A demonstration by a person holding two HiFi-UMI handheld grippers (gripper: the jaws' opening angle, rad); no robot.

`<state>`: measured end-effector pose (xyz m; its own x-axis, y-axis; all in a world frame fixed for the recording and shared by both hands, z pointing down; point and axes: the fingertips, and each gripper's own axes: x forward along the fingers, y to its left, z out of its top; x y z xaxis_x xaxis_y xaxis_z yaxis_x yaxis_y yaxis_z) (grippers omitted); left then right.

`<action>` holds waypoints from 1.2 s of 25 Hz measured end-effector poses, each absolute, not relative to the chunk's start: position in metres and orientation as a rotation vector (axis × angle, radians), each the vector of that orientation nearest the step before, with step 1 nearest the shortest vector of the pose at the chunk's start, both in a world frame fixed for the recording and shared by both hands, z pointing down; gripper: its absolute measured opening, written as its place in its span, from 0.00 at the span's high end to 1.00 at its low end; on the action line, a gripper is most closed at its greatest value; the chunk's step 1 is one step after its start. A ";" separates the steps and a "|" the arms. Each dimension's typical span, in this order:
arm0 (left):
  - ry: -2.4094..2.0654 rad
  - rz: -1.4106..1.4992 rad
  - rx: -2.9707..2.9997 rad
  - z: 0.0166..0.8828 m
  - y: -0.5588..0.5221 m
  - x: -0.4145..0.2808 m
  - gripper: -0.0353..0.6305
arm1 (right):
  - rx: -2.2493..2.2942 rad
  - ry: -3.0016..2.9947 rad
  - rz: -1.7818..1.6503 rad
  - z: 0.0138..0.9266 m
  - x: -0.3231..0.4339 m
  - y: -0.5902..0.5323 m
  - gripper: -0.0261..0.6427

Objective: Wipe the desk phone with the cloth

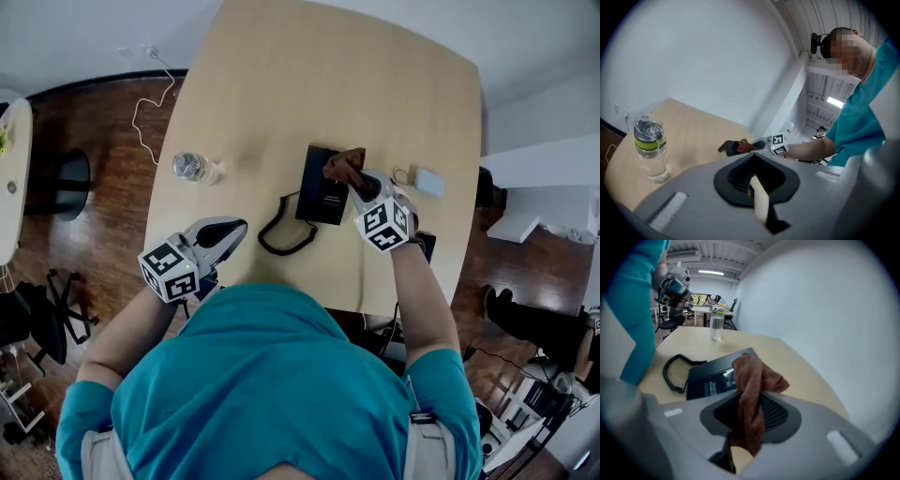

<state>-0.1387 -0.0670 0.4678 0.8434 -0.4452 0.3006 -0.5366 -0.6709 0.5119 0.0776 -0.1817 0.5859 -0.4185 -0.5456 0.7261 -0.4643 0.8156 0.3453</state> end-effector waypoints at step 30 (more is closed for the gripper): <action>-0.710 0.155 2.386 0.470 -0.065 -0.142 0.94 | 0.414 -2.184 0.045 0.624 0.031 -0.074 0.79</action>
